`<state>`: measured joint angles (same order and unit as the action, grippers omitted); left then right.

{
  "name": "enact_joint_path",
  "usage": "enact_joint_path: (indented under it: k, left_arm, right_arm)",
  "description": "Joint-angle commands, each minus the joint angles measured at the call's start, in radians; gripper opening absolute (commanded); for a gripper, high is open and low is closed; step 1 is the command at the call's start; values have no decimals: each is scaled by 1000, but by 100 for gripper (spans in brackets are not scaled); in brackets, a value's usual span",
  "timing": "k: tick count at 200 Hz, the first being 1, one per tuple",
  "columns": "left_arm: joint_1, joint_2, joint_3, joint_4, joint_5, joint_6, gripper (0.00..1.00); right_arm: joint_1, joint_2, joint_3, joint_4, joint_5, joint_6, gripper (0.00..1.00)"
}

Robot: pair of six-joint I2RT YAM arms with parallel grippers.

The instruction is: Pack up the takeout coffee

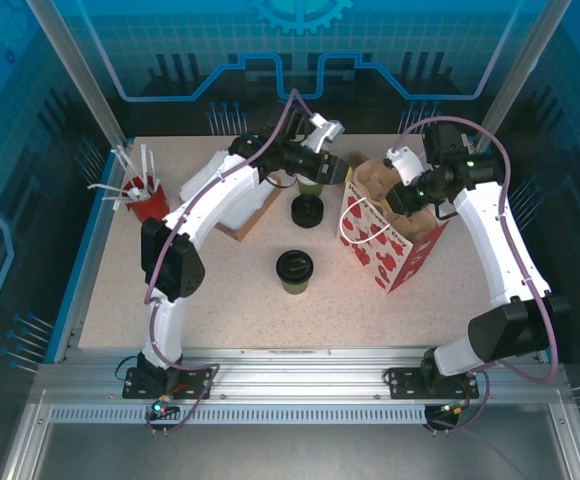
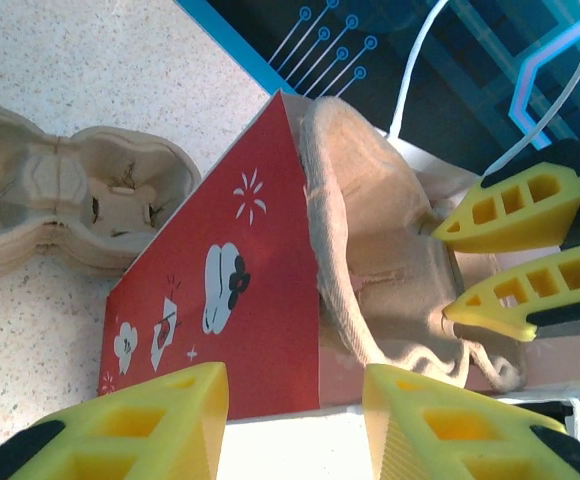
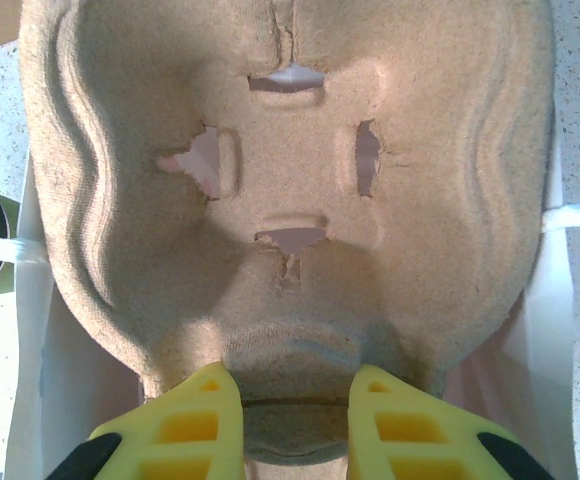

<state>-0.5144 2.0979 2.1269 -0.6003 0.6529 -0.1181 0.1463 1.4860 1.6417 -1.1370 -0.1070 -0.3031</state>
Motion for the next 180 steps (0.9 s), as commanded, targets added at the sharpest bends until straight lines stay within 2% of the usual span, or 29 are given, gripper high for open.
enact_joint_path:
  k: [1,180]
  left_arm:
    - [-4,27,40,-20,34,-14,42]
    - [-3,42,48,-47,1,6,44]
  right_arm:
    - [16,-26,-12,-18,7,12,19]
    - [25,-46,3,-85,53,34,19]
